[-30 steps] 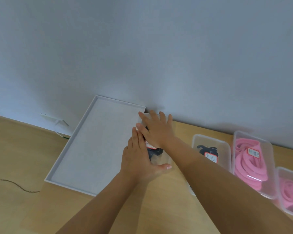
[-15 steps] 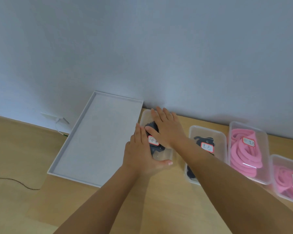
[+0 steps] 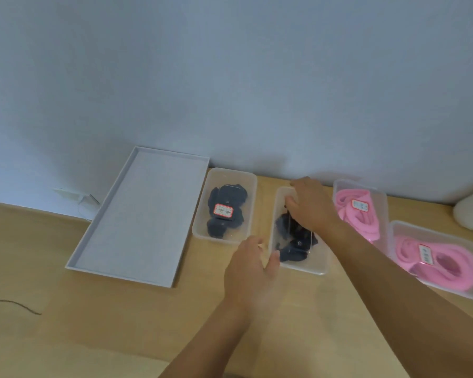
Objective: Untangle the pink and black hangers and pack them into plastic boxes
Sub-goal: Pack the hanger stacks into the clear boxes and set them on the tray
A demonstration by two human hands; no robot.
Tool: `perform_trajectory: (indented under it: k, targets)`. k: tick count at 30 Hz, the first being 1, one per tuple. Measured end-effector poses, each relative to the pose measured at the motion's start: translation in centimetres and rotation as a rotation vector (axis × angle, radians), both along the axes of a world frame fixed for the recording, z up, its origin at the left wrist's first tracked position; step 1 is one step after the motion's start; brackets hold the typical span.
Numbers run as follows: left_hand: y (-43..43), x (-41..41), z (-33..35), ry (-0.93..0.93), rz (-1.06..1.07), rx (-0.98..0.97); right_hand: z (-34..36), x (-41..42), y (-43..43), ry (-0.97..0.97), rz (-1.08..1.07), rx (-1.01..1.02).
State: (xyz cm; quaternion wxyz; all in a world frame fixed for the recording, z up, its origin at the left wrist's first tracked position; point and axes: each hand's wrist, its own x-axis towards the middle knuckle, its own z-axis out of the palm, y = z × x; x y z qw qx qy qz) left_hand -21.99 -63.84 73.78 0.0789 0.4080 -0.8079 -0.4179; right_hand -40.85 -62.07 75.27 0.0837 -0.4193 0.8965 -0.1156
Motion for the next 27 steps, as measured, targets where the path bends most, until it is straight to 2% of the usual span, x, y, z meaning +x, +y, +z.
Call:
perform_trajectory:
  k: [2, 4, 6, 8, 13, 18, 22, 27]
  targets:
    - [0.6, -1.1, -0.3, -0.031, 0.157, 0.378, 0.1, -0.9, 1.2, 0.034, -0.049, 0.138]
    - [0.6, -2.1, 0.2, 0.091, 0.329, 0.732, -0.1, -1.8, 2.1, 0.058, -0.069, 0.207]
    - [0.5, -2.4, 1.0, 0.170, 0.421, 0.917, -0.3, -2.7, 2.7, 0.070, -0.069, 0.224]
    - [0.5, -1.9, 1.8, 0.183, 0.427, 0.898, -0.2, -2.9, 2.9, 0.056, -0.064, 0.196]
    - [0.5, 0.0, 4.3, 0.267, 0.377, 0.699, 1.9, -2.6, 2.4, -0.105, -0.204, -0.296]
    - [-2.9, 2.1, 7.1, 0.428, 0.487, 0.543, 5.4, -0.9, -1.5, -0.318, -0.235, -0.566]
    - [-5.3, 3.1, 6.3, 0.486, 0.651, 0.512, 5.2, 1.0, -5.6, -0.458, -0.210, -0.570]
    - [-5.5, 3.9, 4.2, 0.431, 0.618, 0.569, 3.0, 2.1, -7.7, -0.546, -0.261, -0.485]
